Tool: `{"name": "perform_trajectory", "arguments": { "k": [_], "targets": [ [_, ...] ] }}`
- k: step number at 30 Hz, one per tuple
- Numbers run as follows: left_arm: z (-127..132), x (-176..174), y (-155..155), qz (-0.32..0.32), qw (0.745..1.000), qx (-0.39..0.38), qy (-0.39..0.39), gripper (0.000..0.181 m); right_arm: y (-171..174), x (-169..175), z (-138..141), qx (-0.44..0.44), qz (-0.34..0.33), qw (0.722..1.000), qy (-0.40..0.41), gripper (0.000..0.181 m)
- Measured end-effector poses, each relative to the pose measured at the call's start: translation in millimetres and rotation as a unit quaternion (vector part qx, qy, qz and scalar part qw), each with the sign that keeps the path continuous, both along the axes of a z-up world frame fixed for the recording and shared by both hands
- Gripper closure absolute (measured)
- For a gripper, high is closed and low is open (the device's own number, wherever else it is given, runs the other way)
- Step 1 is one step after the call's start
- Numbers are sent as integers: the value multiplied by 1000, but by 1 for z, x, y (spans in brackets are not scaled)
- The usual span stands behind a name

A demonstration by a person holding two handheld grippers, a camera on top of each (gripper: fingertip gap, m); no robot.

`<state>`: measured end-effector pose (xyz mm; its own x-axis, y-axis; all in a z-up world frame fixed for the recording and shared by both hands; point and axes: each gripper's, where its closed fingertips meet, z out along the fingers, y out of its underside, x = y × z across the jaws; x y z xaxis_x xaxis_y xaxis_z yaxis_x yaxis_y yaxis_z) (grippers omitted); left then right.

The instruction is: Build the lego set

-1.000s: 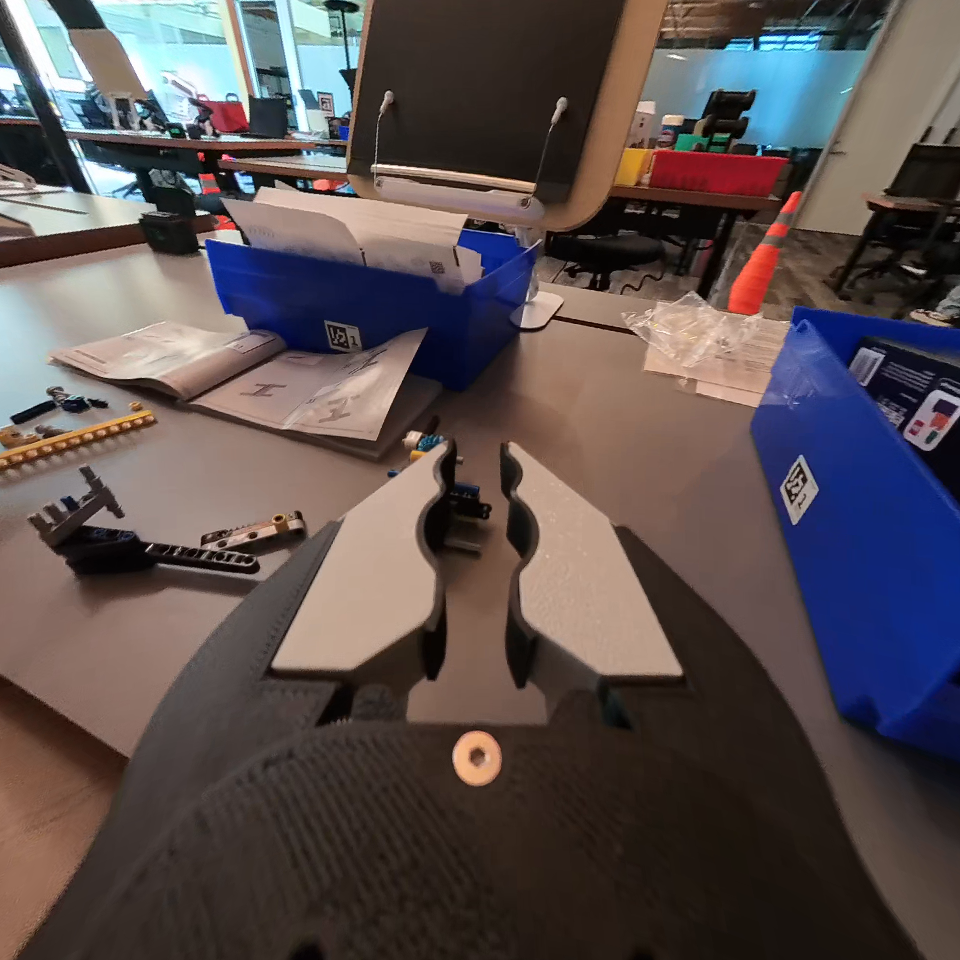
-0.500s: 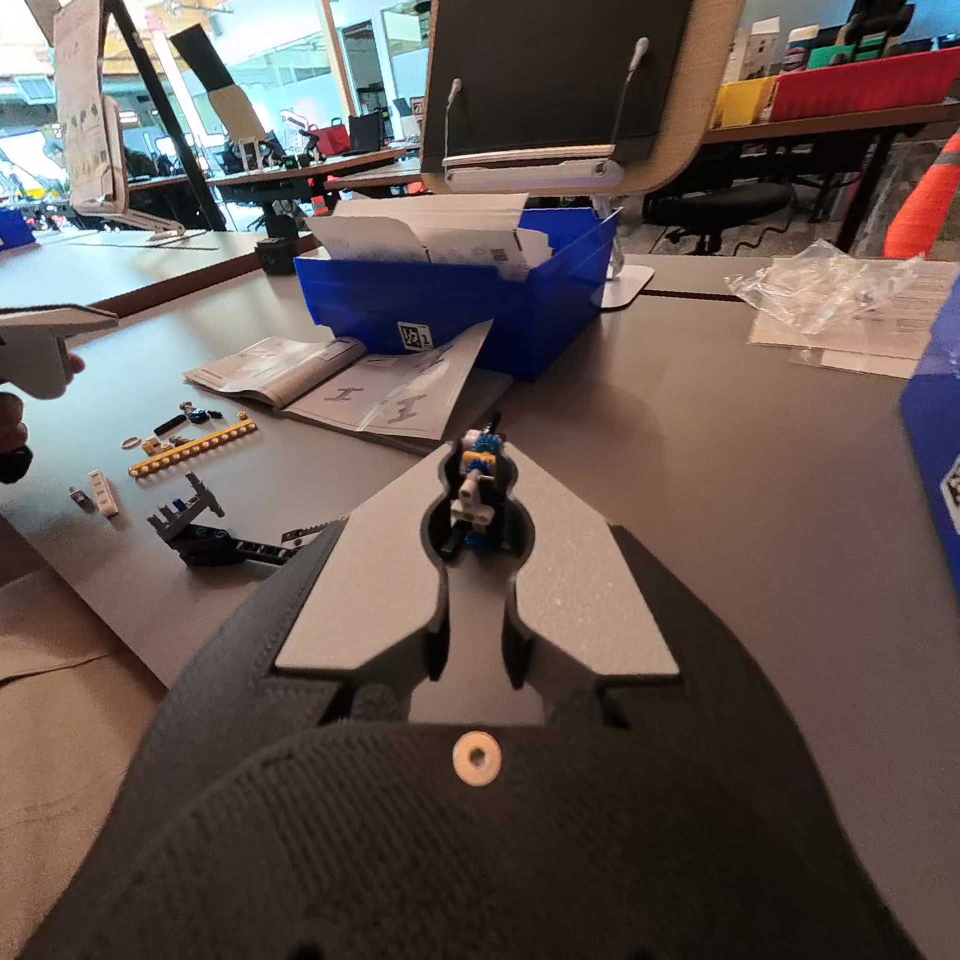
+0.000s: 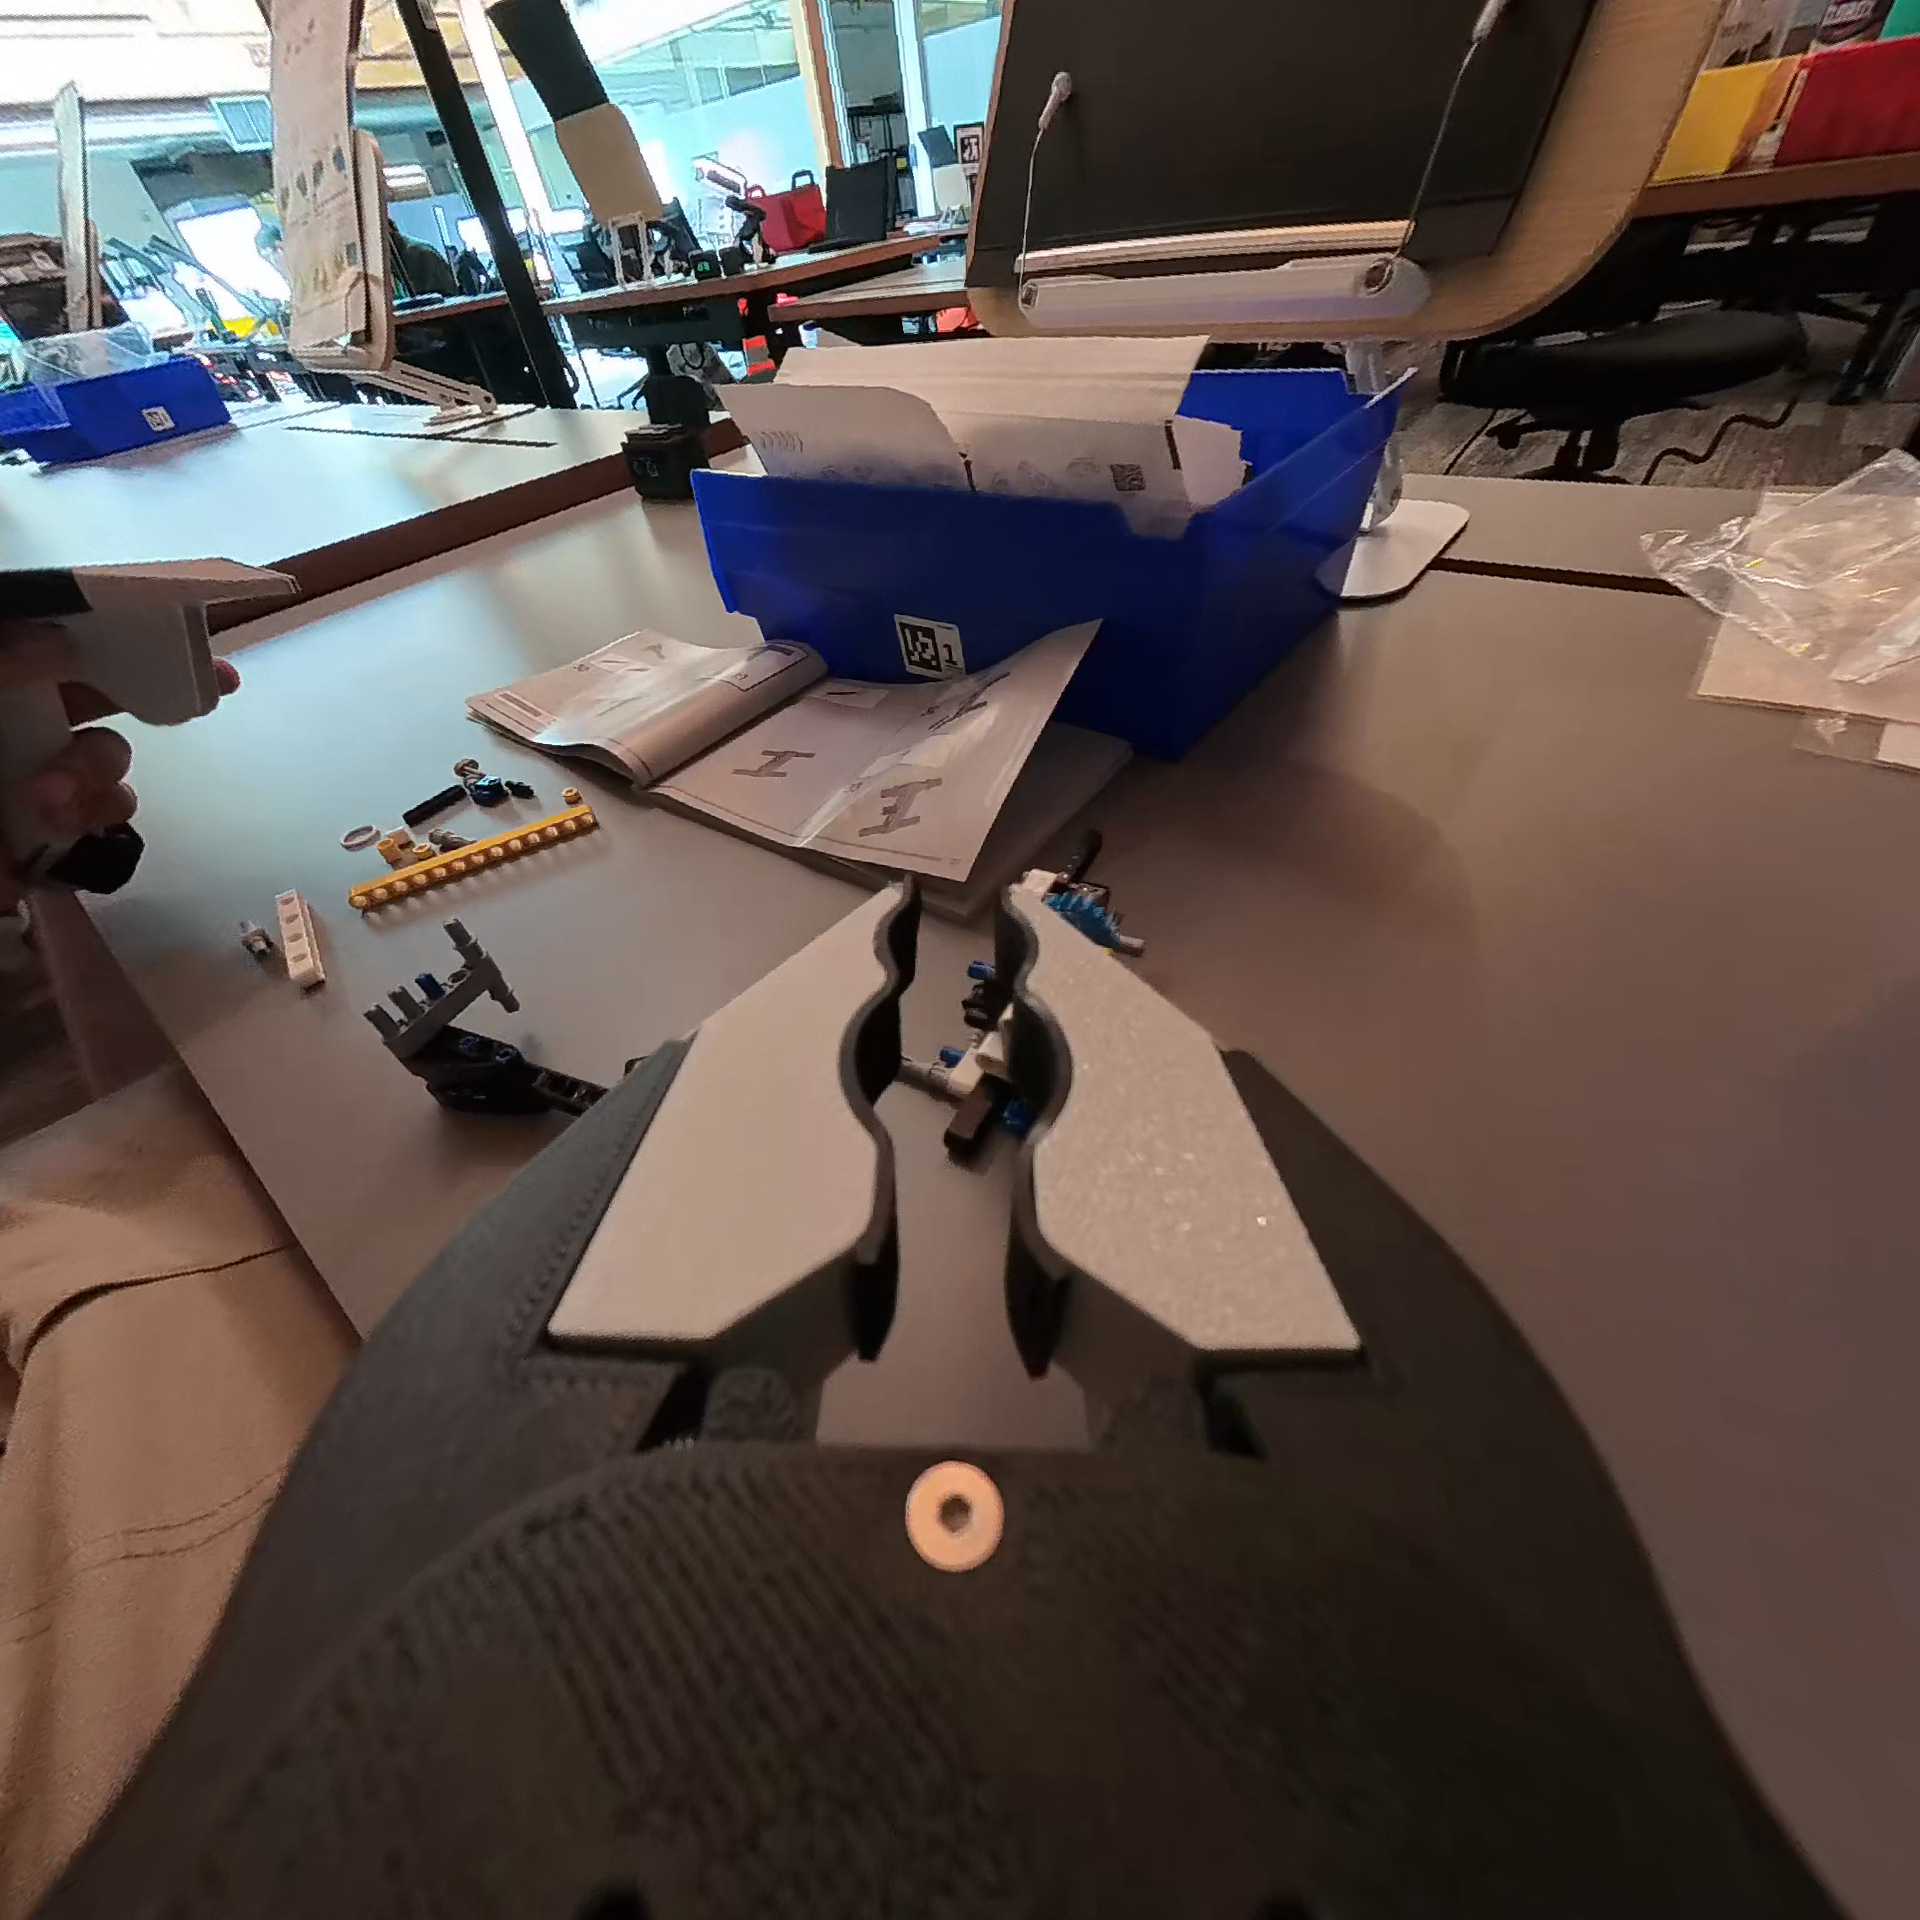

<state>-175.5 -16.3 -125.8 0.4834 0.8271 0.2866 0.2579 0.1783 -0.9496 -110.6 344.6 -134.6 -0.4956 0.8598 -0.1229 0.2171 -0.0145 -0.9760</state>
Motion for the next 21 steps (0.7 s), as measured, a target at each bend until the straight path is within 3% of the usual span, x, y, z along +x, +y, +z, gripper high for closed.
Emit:
{"name": "perform_trajectory", "arguments": {
  "k": [1,12,21],
  "targets": [
    [0,-1,-2,-2,1000,5,-4,181,-1,0,-1,2,2,1000,-1,168],
    [-10,-13,-20,22,999,11,-31,164,-5,-1,-6,13,6,1000,-9,168],
    [-12,-25,1,2,999,-9,-34,159,2,11,-14,42,-9,999,-21,168]
  ]
}}
